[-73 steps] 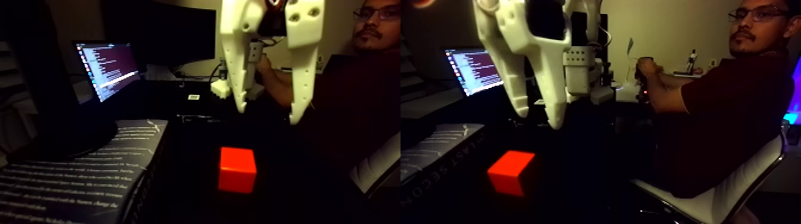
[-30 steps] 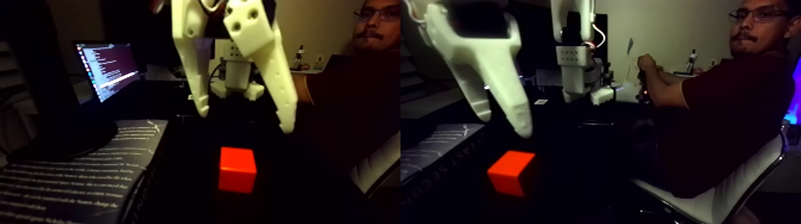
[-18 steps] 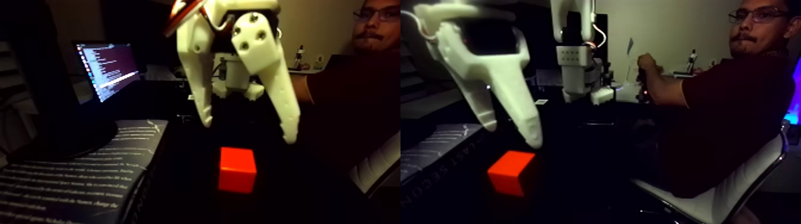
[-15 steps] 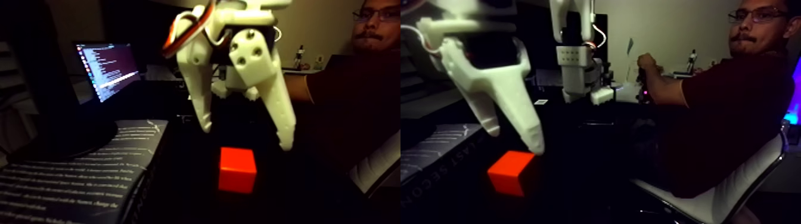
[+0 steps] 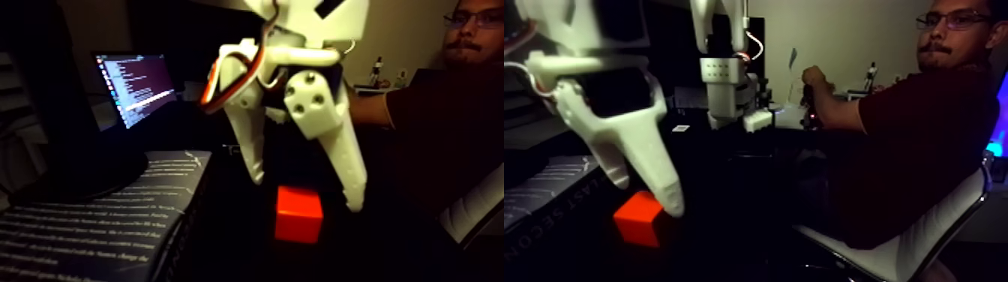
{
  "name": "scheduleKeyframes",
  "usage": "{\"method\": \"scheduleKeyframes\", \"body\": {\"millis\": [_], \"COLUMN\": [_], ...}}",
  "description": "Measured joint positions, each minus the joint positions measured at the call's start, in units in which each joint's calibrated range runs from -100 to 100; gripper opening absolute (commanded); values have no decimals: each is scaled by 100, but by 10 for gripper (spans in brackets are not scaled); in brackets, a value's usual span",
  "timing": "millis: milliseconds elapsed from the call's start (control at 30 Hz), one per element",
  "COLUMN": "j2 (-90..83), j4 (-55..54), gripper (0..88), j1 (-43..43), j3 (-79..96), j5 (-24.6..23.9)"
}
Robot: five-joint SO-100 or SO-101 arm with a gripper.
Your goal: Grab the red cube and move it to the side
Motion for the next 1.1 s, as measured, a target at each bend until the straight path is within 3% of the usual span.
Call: {"method": "scheduleKeyframes", "body": {"millis": [1100], "j2": [50], "j4": [-759], "gripper": [372], "j1": [-139], "j3": [281], "j5": [225]}}
